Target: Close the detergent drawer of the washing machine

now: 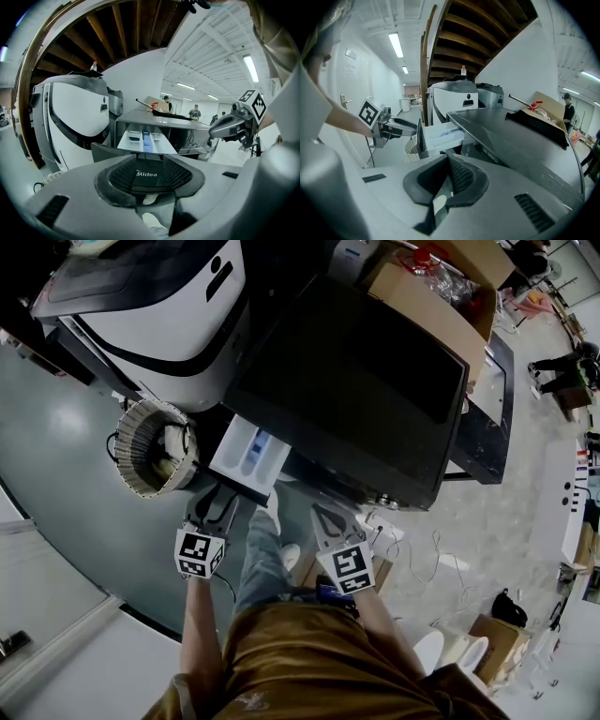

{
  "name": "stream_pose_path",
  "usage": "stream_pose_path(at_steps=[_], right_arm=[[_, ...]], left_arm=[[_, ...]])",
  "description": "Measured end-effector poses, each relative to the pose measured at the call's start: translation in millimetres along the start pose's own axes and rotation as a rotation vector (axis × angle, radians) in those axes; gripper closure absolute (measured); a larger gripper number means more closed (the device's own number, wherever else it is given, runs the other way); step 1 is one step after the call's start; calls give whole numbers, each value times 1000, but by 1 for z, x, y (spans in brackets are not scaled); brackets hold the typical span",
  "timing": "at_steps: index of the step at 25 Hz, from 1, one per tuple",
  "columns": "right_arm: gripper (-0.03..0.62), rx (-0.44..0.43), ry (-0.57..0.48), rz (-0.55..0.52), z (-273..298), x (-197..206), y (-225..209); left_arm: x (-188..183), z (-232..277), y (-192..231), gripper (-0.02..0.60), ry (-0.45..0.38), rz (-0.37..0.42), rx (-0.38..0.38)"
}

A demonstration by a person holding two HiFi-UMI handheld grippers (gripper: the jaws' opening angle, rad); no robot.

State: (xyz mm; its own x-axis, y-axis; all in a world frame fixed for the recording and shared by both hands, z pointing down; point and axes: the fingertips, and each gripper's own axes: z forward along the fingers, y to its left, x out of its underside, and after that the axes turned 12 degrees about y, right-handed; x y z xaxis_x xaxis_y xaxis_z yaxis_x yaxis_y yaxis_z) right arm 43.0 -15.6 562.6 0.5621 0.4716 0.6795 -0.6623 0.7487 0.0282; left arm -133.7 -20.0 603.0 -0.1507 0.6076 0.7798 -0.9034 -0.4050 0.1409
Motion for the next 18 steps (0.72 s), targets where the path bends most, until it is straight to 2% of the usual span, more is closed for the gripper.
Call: stream_pose_path(at_steps=[18], right_arm=[[582,-11,-20,-17,3,-7,2]], left_arm=[[-1,2,0,397,10,14,9]])
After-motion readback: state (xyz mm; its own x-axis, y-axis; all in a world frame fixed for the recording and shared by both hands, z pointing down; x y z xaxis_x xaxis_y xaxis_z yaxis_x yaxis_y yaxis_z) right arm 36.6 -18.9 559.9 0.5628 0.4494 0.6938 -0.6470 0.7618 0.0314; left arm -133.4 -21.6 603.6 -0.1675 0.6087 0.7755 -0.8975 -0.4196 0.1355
